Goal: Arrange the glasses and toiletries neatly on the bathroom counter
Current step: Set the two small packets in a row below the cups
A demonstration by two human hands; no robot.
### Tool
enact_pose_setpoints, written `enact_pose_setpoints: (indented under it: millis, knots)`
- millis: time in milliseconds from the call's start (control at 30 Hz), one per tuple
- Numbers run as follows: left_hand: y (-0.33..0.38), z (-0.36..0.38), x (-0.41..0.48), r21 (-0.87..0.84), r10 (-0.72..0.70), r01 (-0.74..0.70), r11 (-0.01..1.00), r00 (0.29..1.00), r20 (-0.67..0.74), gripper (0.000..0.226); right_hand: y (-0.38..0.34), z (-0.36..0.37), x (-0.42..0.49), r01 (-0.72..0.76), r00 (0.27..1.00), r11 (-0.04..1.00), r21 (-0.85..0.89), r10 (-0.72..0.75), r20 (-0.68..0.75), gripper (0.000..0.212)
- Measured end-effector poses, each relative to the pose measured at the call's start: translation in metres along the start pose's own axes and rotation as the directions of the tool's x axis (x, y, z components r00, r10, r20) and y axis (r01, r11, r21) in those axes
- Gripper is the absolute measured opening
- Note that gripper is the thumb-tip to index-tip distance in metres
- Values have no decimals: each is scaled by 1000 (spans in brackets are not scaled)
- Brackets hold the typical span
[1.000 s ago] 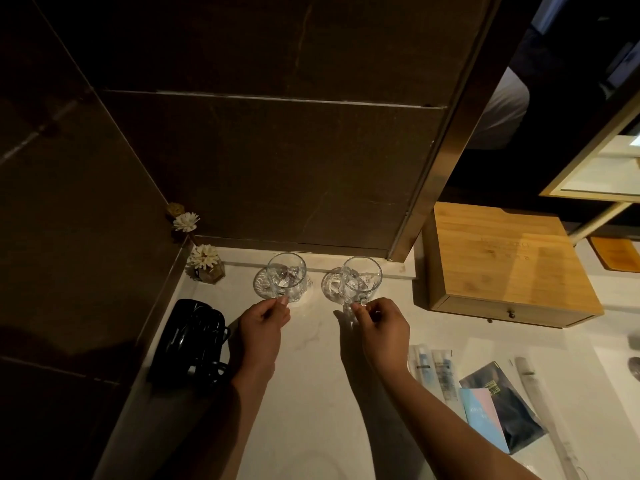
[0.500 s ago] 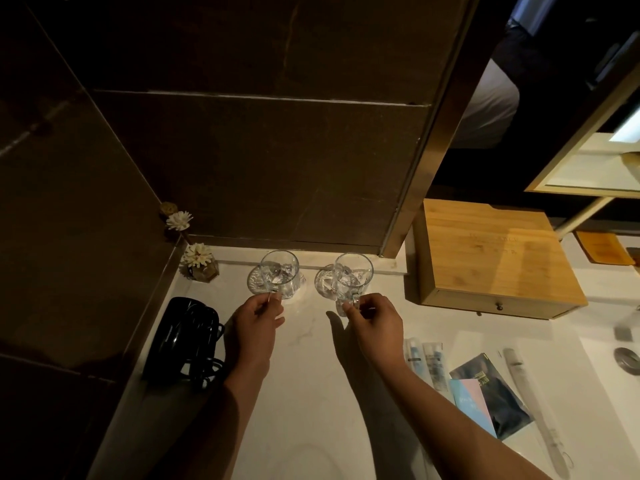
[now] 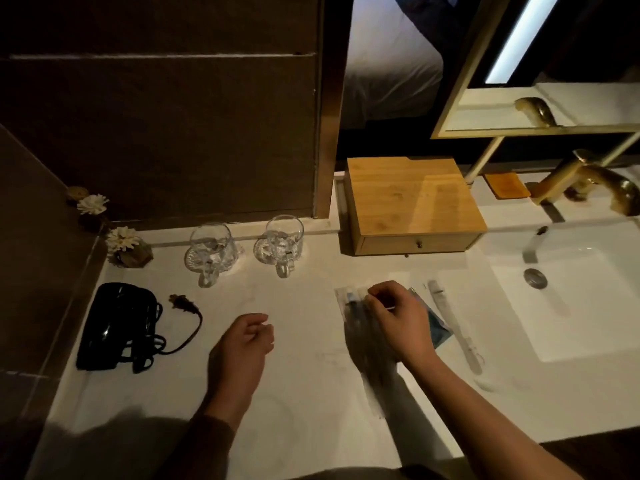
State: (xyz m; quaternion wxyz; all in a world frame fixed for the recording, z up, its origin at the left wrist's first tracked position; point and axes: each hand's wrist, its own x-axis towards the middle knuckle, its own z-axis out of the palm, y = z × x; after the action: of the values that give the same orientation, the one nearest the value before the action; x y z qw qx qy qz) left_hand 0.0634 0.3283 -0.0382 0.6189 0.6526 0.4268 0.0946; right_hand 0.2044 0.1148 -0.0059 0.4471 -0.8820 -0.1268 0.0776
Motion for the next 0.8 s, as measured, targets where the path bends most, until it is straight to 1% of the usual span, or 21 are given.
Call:
enact_pose_setpoints:
  millis: [67, 100, 167, 233, 267, 333, 400, 433, 467, 533, 667, 733, 800]
  knots:
    - [-5, 24, -19, 131, 2, -21, 991, 990, 144, 19, 21, -21, -5, -39, 999, 998, -46, 37, -25, 5]
    - [-7, 38, -27, 192, 10, -48, 980, 981, 194, 23, 31, -31, -8, -56, 998, 996, -75, 53, -34, 6]
    - [-5, 67, -42, 345, 72, -164, 924, 962, 264, 16, 50, -47, -12, -85, 996, 984, -158, 79, -44, 9]
    - [2, 98, -54, 479, 177, -324, 816, 928, 327, 13, 66, -61, -15, -72, 997, 960, -271, 67, -27, 14]
    - [7, 114, -59, 516, 234, -404, 755, 901, 365, 20, 73, -66, -15, -47, 999, 944, -326, 51, 4, 19]
    - [15, 144, -63, 573, 304, -536, 620, 837, 454, 42, 83, -73, -15, -4, 996, 917, -399, 37, 76, 31]
    - [22, 170, -62, 645, 312, -610, 461, 792, 526, 66, 88, -75, -12, 12, 991, 898, -439, 48, 124, 41]
    - [25, 180, -60, 686, 302, -614, 390, 789, 535, 75, 89, -76, -11, 18, 990, 891, -453, 48, 134, 42]
    - [27, 187, -58, 723, 287, -599, 344, 800, 527, 82, 89, -77, -9, 25, 988, 885, -465, 48, 144, 43]
    - [28, 196, -54, 763, 267, -564, 315, 824, 499, 89, 89, -81, -4, 49, 986, 870, -490, 36, 162, 45]
    - [26, 202, -56, 788, 262, -524, 322, 850, 457, 95, 88, -86, 3, 56, 981, 835, -547, 56, 186, 49]
    - [28, 203, -57, 789, 286, -514, 336, 854, 435, 96, 88, -86, 7, 50, 980, 831, -554, 65, 187, 48]
    - [28, 204, -59, 783, 322, -528, 330, 842, 432, 93, 88, -85, 11, 31, 982, 851, -524, 72, 176, 42]
